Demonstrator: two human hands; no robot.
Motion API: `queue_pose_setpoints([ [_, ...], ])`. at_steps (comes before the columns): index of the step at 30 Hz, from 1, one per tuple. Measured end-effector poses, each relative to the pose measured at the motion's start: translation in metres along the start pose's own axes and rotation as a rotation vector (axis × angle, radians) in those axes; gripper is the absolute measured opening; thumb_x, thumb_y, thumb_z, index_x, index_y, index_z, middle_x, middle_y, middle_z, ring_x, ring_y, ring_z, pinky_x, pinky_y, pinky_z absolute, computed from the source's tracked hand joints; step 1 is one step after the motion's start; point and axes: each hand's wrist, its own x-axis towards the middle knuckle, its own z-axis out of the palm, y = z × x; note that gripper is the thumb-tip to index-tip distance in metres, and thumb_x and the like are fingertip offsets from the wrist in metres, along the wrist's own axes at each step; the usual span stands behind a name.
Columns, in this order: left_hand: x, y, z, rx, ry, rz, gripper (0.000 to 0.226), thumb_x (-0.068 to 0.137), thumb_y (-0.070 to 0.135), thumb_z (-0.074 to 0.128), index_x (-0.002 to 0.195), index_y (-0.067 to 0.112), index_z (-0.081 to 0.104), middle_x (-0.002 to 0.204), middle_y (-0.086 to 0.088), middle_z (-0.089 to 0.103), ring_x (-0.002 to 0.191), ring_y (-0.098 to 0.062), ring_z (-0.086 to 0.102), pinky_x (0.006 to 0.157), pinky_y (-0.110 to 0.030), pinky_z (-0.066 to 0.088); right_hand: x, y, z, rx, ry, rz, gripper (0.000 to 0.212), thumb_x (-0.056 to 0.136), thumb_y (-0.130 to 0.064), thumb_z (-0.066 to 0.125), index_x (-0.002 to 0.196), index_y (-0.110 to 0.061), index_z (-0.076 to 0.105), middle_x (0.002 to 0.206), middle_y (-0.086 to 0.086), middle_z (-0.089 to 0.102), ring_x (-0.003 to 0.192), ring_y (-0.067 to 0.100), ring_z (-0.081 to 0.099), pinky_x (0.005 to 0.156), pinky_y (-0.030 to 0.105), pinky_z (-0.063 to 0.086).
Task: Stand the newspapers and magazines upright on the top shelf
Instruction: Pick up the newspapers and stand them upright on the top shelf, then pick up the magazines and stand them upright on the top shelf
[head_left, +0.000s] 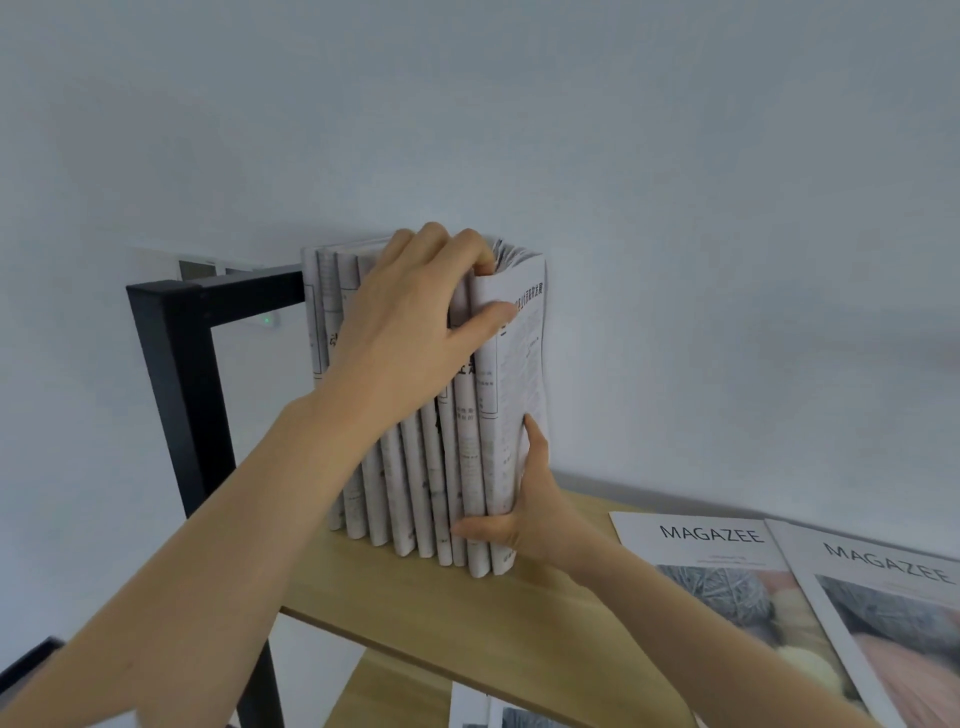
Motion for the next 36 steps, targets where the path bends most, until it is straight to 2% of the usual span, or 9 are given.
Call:
queue_pose_setpoints([
  [7,0.0,0.008,0.007,0.165,0.042,-0.072,0.028,0.086,0.034,0.062,0.103,0.013,0.056,0.102,-0.004,0.052,0.101,-0.022,0.046,0.069,-0.036,0.042,-0.008,-0.007,-0.007,-0.029,-0.123,0.033,0.139,0.059,-0.047,0.086,0.144,-0.039,-0.023,0.149,-0.012,0.029,0.134,0.014,0.038,0.111,0.042,0.036],
  [10,-0.001,0.014,0.009,0.194,0.03,-0.082,0.03,0.087,0.035,0.059,0.107,0.013,0.057,0.107,-0.006,0.051,0.103,-0.024,0.047,0.073,-0.039,0.046,-0.017,-0.008,-0.014,-0.009,-0.158,0.07,0.13,0.069,-0.043,0.082,0.147,-0.034,-0.023,0.149,-0.013,0.029,0.133,0.01,0.037,0.109,0.032,0.035],
  [13,-0.001,0.02,0.011,0.172,0.024,-0.117,0.031,0.088,0.036,0.058,0.11,0.014,0.058,0.113,-0.006,0.052,0.108,-0.024,0.047,0.08,-0.04,0.046,-0.029,-0.013,-0.024,-0.005,-0.147,0.065,0.116,0.074,-0.04,0.078,0.15,-0.031,-0.009,0.142,-0.014,0.03,0.132,0.005,0.032,0.102,0.023,0.032],
  [18,0.0,0.036,0.014,0.157,0.09,-0.126,0.036,0.087,0.032,0.06,0.116,0.011,0.057,0.133,-0.009,0.045,0.122,-0.028,0.043,0.09,-0.04,0.045,-0.051,-0.015,-0.052,-0.085,-0.031,0.045,0.086,0.079,-0.034,0.075,0.147,-0.029,0.023,0.149,-0.003,0.037,0.132,0.021,0.044,0.103,0.036,0.042],
  [21,0.0,0.059,0.016,0.21,0.149,-0.072,0.037,0.085,0.024,0.063,0.118,0.008,0.056,0.136,-0.015,0.044,0.131,-0.033,0.036,0.104,-0.038,0.038,-0.071,-0.018,-0.079,-0.102,0.047,0.02,0.067,0.085,-0.028,0.068,0.143,-0.024,0.034,0.14,-0.002,0.049,0.121,0.018,0.054,0.1,0.038,0.047],
  [24,-0.006,0.086,0.024,0.16,0.163,-0.045,0.03,0.084,0.016,0.062,0.112,0.006,0.059,0.129,-0.015,0.049,0.128,-0.032,0.039,0.099,-0.029,0.037,-0.093,-0.016,-0.107,-0.122,0.083,0.036,0.054,0.089,-0.024,0.063,0.139,-0.021,0.041,0.131,-0.001,0.055,0.112,0.015,0.059,0.096,0.038,0.05],
  [27,-0.021,0.116,0.038,0.015,0.069,-0.113,0.024,0.084,0.014,0.061,0.107,0.008,0.061,0.122,-0.008,0.051,0.122,-0.024,0.041,0.091,-0.02,0.032,-0.119,-0.009,-0.136,-0.172,0.118,0.09,0.047,0.091,-0.023,0.06,0.135,-0.019,0.045,0.126,-0.001,0.059,0.107,0.016,0.061,0.096,0.04,0.05],
  [31,-0.051,0.149,0.067,-0.181,-0.227,-0.33,0.022,0.083,0.013,0.065,0.105,0.012,0.062,0.122,-0.004,0.048,0.121,-0.021,0.04,0.085,-0.017,0.024,-0.151,0.008,-0.17,-0.199,0.141,0.189,0.041,0.091,-0.022,0.058,0.131,-0.017,0.048,0.114,-0.004,0.063,0.106,0.02,0.061,0.094,0.041,0.052],
  [36,-0.089,0.177,0.093,-0.375,-0.652,-0.73,0.045,0.083,0.022,0.069,0.125,0.014,0.055,0.129,-0.006,0.052,0.113,-0.02,0.052,0.084,-0.027,0.039,-0.183,0.026,-0.195,-0.174,0.139,0.26,0.036,0.091,-0.021,0.057,0.126,-0.015,0.051,0.117,0.003,0.061,0.106,0.023,0.061,0.092,0.04,0.052],
])
